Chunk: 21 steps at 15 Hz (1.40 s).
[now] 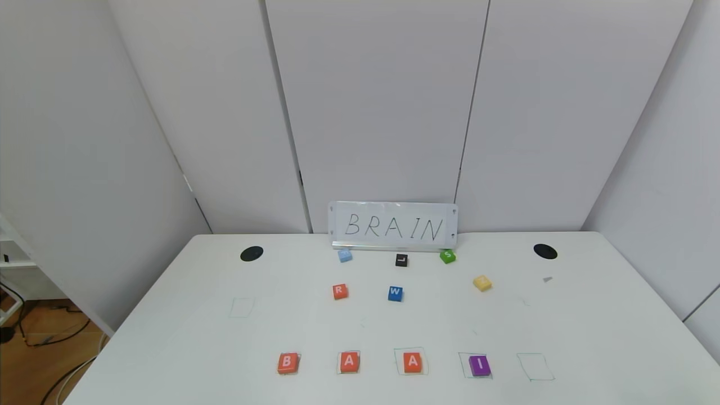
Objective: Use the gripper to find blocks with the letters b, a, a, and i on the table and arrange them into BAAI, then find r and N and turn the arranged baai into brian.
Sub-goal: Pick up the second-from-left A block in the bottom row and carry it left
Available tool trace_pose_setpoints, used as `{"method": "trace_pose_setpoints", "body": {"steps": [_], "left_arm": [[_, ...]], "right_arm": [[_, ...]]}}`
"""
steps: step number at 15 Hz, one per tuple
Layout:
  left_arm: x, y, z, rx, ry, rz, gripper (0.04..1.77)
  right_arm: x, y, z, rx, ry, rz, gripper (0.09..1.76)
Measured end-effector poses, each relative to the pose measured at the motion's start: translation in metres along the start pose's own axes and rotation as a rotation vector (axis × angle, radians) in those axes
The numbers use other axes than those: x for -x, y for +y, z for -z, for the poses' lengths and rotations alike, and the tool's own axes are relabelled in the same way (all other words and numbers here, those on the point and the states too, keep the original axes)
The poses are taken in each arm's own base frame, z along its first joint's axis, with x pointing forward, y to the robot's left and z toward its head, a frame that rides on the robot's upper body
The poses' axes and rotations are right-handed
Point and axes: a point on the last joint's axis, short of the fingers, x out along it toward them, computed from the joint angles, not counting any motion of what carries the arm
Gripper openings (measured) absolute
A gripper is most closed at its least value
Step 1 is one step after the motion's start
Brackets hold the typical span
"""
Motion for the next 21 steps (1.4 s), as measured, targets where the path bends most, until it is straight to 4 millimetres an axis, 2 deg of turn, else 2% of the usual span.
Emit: {"method": "trace_pose_setpoints", "body": {"steps": [14, 21], "left_arm": [[0.0, 0.0, 0.0, -0.01, 0.0, 0.0, 1.72], [0.002, 0.0, -0.004, -0.023, 0.02, 0.013, 1.72]], "right_arm": [[0.0, 0.0, 0.0, 0.002, 0.004, 0.001, 1.71], [0.005, 0.0, -0.01, 0.003, 0.029, -0.01, 1.71]]}}
